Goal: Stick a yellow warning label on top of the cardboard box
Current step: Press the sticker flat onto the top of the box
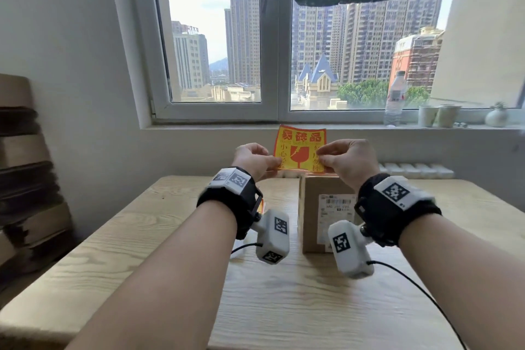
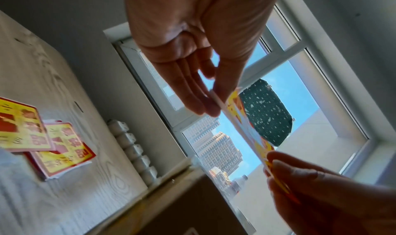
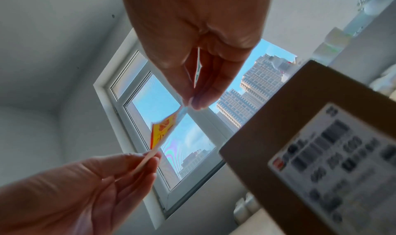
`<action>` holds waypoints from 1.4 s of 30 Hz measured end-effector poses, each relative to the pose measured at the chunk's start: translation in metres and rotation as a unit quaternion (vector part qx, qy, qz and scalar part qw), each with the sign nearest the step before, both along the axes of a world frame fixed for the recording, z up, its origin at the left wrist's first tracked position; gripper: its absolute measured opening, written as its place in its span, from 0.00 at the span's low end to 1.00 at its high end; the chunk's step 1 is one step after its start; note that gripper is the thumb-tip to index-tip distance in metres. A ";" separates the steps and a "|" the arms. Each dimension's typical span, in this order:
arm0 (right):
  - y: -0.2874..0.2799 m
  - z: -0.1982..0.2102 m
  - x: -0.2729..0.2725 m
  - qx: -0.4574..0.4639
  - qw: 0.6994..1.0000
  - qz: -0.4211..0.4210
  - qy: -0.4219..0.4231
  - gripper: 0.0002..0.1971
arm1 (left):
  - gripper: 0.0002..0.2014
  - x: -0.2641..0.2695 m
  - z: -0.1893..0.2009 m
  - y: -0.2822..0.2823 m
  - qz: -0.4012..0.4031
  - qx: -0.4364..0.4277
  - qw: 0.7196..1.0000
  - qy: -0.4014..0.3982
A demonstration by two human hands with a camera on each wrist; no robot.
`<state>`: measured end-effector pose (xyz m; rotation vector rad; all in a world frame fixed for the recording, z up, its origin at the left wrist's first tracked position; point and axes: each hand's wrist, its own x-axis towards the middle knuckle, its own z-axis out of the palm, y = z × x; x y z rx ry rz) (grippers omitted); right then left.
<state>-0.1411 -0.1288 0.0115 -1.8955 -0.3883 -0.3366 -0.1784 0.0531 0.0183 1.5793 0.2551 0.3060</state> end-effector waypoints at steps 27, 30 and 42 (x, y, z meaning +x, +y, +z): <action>-0.051 -0.014 0.074 -0.085 0.986 -0.083 0.115 0.07 | 0.07 0.082 -0.015 -0.057 0.004 0.200 0.978 0.054; -0.051 -0.013 0.074 -0.088 0.985 -0.087 0.117 0.07 | 0.07 0.082 -0.015 -0.058 0.016 0.226 0.973 0.050; -0.049 -0.010 0.065 -0.158 0.976 -0.117 0.091 0.13 | 0.14 0.075 -0.014 -0.064 0.032 0.330 0.942 0.045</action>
